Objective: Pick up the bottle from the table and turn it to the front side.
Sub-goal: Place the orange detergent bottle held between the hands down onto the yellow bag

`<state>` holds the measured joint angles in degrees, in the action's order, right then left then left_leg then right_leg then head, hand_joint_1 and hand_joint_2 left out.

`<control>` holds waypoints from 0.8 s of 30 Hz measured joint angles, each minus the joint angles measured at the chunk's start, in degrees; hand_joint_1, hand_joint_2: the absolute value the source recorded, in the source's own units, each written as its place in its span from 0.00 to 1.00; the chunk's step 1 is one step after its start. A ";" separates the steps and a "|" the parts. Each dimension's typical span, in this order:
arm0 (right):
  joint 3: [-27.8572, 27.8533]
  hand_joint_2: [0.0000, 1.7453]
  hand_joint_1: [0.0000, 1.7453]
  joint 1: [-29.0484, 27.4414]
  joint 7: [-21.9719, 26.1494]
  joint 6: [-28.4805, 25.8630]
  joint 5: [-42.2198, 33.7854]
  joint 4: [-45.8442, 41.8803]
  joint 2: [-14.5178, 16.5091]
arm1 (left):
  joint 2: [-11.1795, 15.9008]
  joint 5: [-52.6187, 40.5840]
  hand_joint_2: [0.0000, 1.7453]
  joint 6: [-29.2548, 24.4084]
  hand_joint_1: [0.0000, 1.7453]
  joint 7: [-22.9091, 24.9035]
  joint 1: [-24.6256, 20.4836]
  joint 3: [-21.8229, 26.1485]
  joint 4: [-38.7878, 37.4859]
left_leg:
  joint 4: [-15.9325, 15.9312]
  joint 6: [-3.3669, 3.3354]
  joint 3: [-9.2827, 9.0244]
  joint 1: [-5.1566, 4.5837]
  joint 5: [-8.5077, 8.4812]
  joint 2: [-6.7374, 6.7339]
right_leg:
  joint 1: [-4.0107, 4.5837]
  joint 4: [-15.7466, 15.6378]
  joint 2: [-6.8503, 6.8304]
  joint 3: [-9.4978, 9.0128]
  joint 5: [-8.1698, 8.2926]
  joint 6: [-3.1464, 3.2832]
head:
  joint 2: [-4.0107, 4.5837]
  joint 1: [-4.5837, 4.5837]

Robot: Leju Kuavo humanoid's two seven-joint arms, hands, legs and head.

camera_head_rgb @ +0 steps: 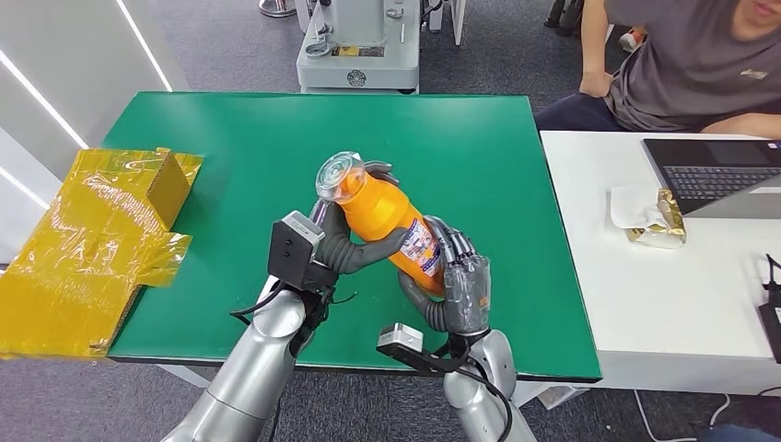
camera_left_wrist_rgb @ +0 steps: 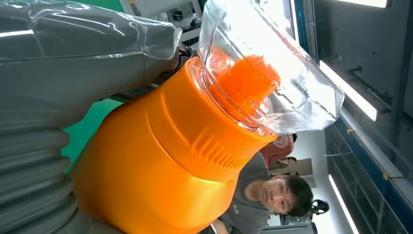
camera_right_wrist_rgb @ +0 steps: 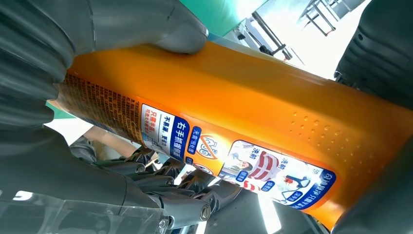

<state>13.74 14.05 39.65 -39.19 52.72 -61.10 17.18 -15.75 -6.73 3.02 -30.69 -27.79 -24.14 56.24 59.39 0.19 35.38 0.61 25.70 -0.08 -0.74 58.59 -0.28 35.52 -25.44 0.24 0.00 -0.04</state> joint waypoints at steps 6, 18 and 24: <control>0.32 1.00 0.00 0.45 0.11 0.00 -1.27 3.56 0.01 | 0.19 -0.26 1.00 0.12 1.00 0.00 0.09 0.03 0.00 | 0.00 0.00 0.00 0.00 0.00 0.01 | 0.00 0.00 -0.01 0.00 0.00 0.00 | 0.00 0.00; 1.32 1.00 0.00 -1.34 0.22 0.00 -1.83 1.33 -0.09 | 0.59 -0.39 1.00 0.17 1.00 0.00 0.68 0.03 0.00 | 0.00 0.00 0.00 0.00 0.00 -0.01 | 0.00 -0.01 0.01 0.00 0.00 0.00 | 0.00 0.00; 1.99 1.00 0.00 -3.17 0.54 0.00 -3.75 -3.46 -0.41 | 0.63 -0.39 1.00 0.14 1.00 0.00 0.75 0.09 0.02 | 0.00 0.00 0.00 0.00 0.00 0.00 | 0.00 0.00 0.00 0.00 0.00 0.00 | 0.00 0.01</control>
<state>15.74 10.88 40.19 -39.19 48.97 -64.56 16.77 -15.12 -7.12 3.16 -30.69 -27.04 -24.05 56.26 59.40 0.19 35.38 0.61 25.70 -0.08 -0.74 58.58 -0.28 35.52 -25.44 0.24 0.00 -0.04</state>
